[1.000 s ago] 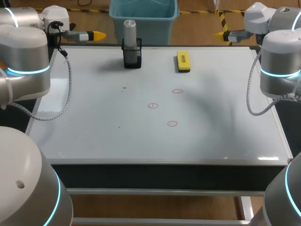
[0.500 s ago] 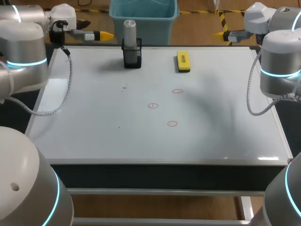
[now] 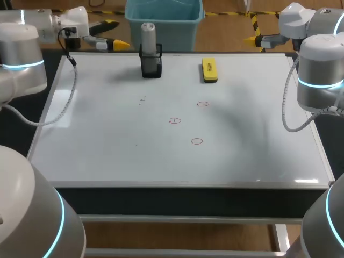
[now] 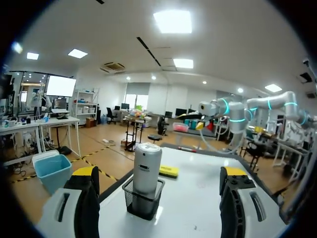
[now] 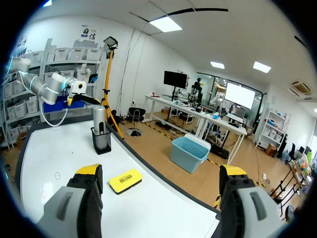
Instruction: Pick up the inspection probe, press it on each red-marked spot on the whiteboard one by one, put down the probe, pick up the eraser, and wipe off all the red marks.
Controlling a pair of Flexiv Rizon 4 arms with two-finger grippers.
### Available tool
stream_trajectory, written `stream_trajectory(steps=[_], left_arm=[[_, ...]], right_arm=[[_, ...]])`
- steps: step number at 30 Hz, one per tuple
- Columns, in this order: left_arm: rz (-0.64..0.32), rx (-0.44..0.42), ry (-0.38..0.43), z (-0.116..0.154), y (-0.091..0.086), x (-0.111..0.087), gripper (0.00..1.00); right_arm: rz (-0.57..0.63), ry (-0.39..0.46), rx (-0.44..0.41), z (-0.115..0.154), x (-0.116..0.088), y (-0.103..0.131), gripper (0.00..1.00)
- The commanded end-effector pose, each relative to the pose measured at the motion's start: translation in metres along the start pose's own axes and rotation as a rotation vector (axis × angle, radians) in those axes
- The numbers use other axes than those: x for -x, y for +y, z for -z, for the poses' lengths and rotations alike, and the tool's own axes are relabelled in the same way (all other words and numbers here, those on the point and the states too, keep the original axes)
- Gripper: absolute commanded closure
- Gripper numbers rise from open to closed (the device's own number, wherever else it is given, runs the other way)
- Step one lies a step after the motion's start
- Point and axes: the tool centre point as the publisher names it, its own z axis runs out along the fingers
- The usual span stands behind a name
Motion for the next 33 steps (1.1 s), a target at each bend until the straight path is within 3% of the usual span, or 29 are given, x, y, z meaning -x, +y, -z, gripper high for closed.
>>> stream_trajectory(steps=[1, 7, 16, 33], left_arm=[[-0.021, 0.002, 0.275, -0.021, 0.006, 0.011, 0.00], [-0.025, -0.007, 0.325, -0.044, 0.012, 0.008, 0.00], [-0.033, -0.063, 0.401, -0.069, 0.021, 0.019, 0.00], [-0.008, -0.086, 0.354, -0.105, 0.036, 0.032, 0.00]], right_arm=[[0.000, 0.001, -0.002, 0.000, 0.000, 0.000, 0.00], [0.000, 0.001, -0.002, 0.000, 0.000, 0.000, 0.00], [0.000, 0.001, -0.002, 0.000, 0.000, 0.000, 0.00], [0.000, 0.001, -0.002, 0.000, 0.000, 0.000, 0.00]])
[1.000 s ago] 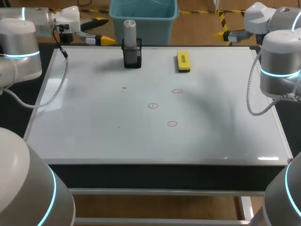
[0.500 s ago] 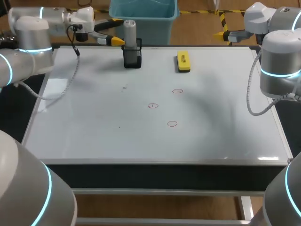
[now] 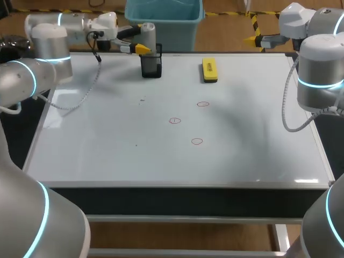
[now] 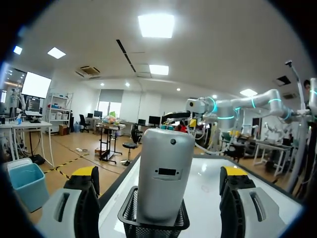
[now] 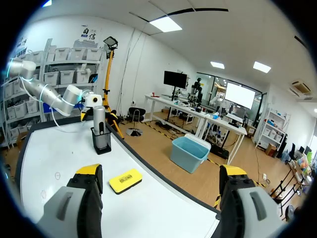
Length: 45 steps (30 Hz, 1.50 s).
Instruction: Pick up the inspection probe, press it on each red-marked spot on the whiteboard one by one, put down the probe, pick up the eraser, and wipe off all the red marks.
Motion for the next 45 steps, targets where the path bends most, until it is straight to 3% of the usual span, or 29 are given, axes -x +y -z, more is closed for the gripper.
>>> stream_trajectory(steps=[1, 7, 15, 26, 30, 31, 32, 33, 45], left_arm=[[0.002, -0.003, 0.104, -0.011, 0.004, 0.010, 0.00], [0.002, 0.008, 0.089, -0.024, 0.002, 0.011, 0.00], [-0.001, 0.021, 0.048, -0.025, 0.000, 0.012, 0.00], [0.000, 0.016, 0.053, -0.026, 0.000, 0.014, 0.00], [0.006, 0.025, 0.057, -0.025, 0.002, 0.014, 0.52], [0.004, 0.034, 0.064, -0.024, 0.002, 0.014, 0.60], [0.003, 0.037, 0.068, -0.024, 0.002, 0.014, 0.86], [0.003, 0.039, 0.075, -0.024, 0.003, 0.014, 1.00], [-0.028, 0.041, 0.110, -0.021, -0.002, 0.009, 1.00]], right_arm=[[0.000, 0.001, -0.002, 0.000, 0.000, 0.000, 0.00], [0.000, 0.001, -0.002, 0.000, 0.000, 0.000, 0.00], [0.000, 0.001, -0.002, 0.000, 0.000, 0.000, 0.00], [0.000, 0.001, -0.002, 0.000, 0.000, 0.000, 0.00], [0.000, 0.001, -0.002, 0.000, 0.000, 0.000, 0.00], [0.000, 0.001, -0.002, 0.000, 0.000, 0.000, 0.00], [0.000, 0.001, -0.002, 0.000, 0.000, 0.000, 0.00], [0.000, 0.001, -0.002, 0.000, 0.000, 0.000, 0.00], [0.000, 0.001, -0.002, 0.000, 0.000, 0.000, 0.00]])
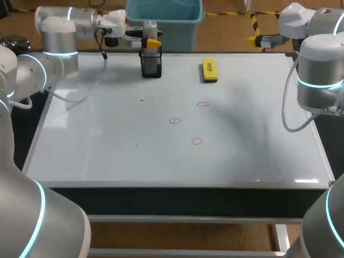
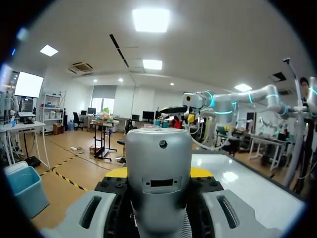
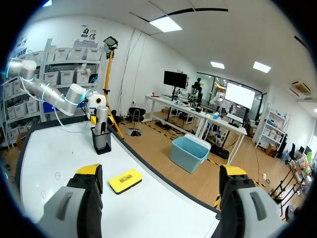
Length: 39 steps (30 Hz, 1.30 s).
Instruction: Pick up the inspection probe, press it on each red-marked spot on the whiteboard one by one, put down the probe, pick up the eraser, and wipe off all the red marks.
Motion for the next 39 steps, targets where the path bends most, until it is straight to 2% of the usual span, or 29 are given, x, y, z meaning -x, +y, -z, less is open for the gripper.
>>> stream_trajectory(steps=[1, 14, 21, 23, 31, 39], left_arm=[[-0.009, -0.008, 0.053, 0.003, -0.004, 0.006, 1.00], [-0.048, -0.025, 0.029, 0.005, -0.049, 0.004, 1.00], [-0.012, -0.014, 0.019, 0.006, -0.075, 0.001, 1.00], [-0.012, -0.029, 0.024, 0.006, -0.084, -0.002, 1.00], [-0.055, 0.001, 0.040, 0.012, -0.115, -0.015, 1.00], [-0.098, 0.017, 0.045, 0.035, -0.126, -0.038, 1.00]], right_arm=[[0.000, 0.001, -0.002, 0.000, 0.000, 0.000, 0.00], [0.000, 0.001, -0.002, 0.000, 0.000, 0.000, 0.00], [0.000, 0.001, -0.002, 0.000, 0.000, 0.000, 0.00], [0.000, 0.001, -0.002, 0.000, 0.000, 0.000, 0.00], [0.000, 0.001, -0.002, 0.000, 0.000, 0.000, 0.00], [0.000, 0.001, -0.002, 0.000, 0.000, 0.000, 0.00]])
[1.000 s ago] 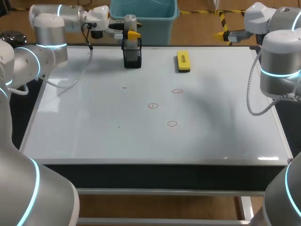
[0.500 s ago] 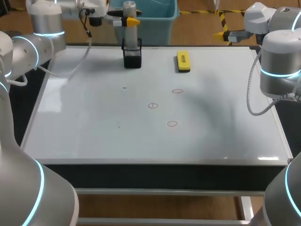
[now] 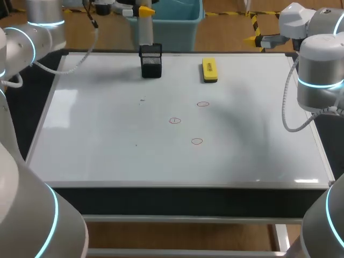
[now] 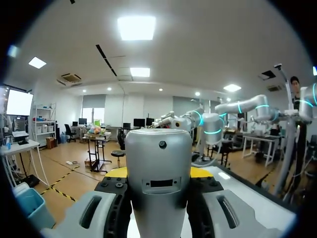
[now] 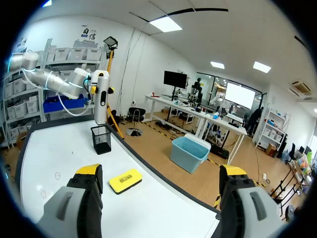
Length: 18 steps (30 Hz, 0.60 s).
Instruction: Pick up the inspection probe, press it on each red-marked spot on the whiteboard one by one, put down the probe, pick up the eraser, and wipe off all the red marks.
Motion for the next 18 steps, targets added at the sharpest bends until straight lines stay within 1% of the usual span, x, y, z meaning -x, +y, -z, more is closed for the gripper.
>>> stream_trajectory(steps=[1, 4, 6, 9, 12, 16, 18], left_arm=[[-0.014, 0.047, -0.048, 0.014, -0.009, -0.028, 1.00], [-0.020, 0.045, -0.085, 0.027, -0.008, -0.038, 1.00], [-0.024, 0.059, -0.117, 0.036, -0.006, -0.043, 1.00], [0.001, 0.066, -0.159, 0.052, -0.001, -0.050, 1.00], [0.010, 0.056, -0.195, 0.067, 0.005, -0.058, 1.00], [-0.012, 0.038, -0.224, 0.082, 0.010, -0.069, 1.00], [-0.020, 0.037, -0.251, 0.089, 0.013, -0.073, 1.00]], right_arm=[[0.000, 0.001, -0.002, 0.000, 0.000, 0.000, 0.00], [0.000, 0.001, -0.002, 0.000, 0.000, 0.000, 0.00], [0.000, 0.001, -0.002, 0.000, 0.000, 0.000, 0.00], [0.000, 0.001, -0.002, 0.000, 0.000, 0.000, 0.00], [0.000, 0.001, -0.002, 0.000, 0.000, 0.000, 0.00], [0.000, 0.001, -0.002, 0.000, 0.000, 0.000, 0.00], [0.000, 0.001, -0.002, 0.000, 0.000, 0.000, 0.00]])
